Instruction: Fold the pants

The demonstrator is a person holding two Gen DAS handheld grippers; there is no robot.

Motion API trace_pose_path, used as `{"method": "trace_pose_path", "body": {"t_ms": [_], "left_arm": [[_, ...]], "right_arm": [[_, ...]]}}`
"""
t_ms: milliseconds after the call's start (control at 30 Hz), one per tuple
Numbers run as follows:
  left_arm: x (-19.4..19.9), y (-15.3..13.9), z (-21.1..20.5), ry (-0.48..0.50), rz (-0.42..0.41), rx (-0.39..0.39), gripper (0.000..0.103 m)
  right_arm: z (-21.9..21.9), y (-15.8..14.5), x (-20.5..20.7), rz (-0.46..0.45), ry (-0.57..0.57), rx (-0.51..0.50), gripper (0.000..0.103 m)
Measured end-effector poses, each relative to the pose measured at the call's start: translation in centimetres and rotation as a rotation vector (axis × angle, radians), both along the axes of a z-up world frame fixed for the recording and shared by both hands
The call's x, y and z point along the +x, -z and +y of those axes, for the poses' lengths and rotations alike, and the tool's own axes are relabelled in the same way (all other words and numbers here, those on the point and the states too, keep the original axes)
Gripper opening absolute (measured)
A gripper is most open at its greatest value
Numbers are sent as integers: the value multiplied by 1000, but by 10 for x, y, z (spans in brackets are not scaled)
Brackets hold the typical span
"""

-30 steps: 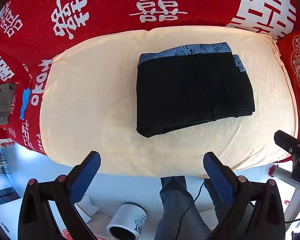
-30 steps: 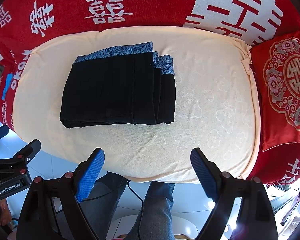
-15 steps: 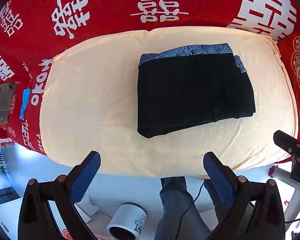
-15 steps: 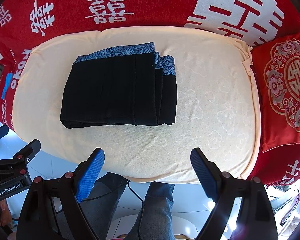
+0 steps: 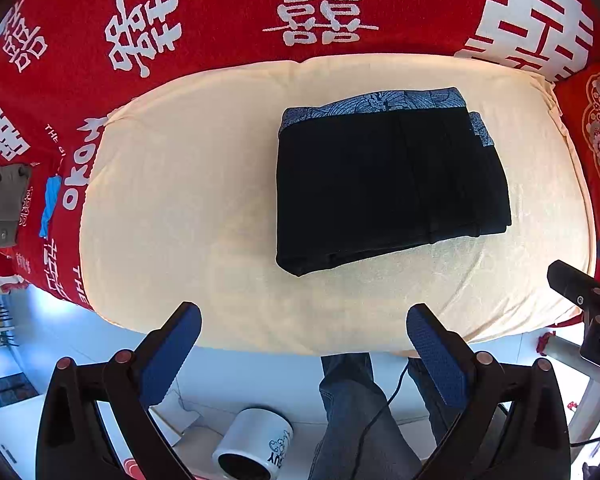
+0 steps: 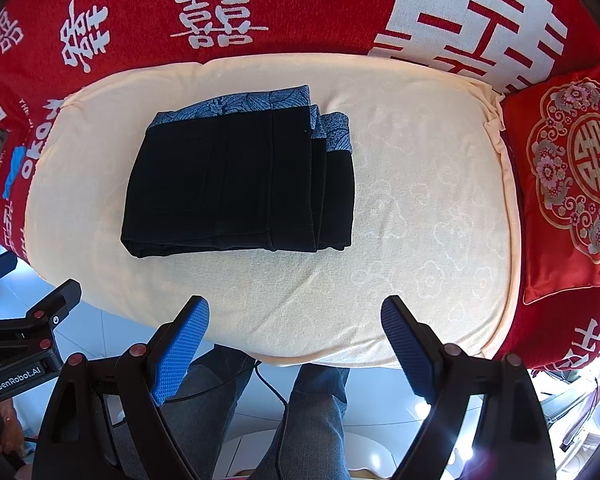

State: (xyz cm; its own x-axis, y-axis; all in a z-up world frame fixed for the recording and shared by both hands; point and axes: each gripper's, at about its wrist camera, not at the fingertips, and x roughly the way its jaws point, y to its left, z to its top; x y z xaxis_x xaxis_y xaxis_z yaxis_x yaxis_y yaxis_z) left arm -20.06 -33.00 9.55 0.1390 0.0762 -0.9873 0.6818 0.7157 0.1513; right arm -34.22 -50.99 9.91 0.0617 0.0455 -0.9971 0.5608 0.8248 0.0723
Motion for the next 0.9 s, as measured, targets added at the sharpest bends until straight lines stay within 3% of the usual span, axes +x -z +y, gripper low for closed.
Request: {"method": "trace_pose_path", "body": {"t_ms": [900], "left_arm": [[0, -1, -1, -5, -1, -2, 103]], "right_arm": [[0, -1, 1, 0, -2, -2, 90]]}}
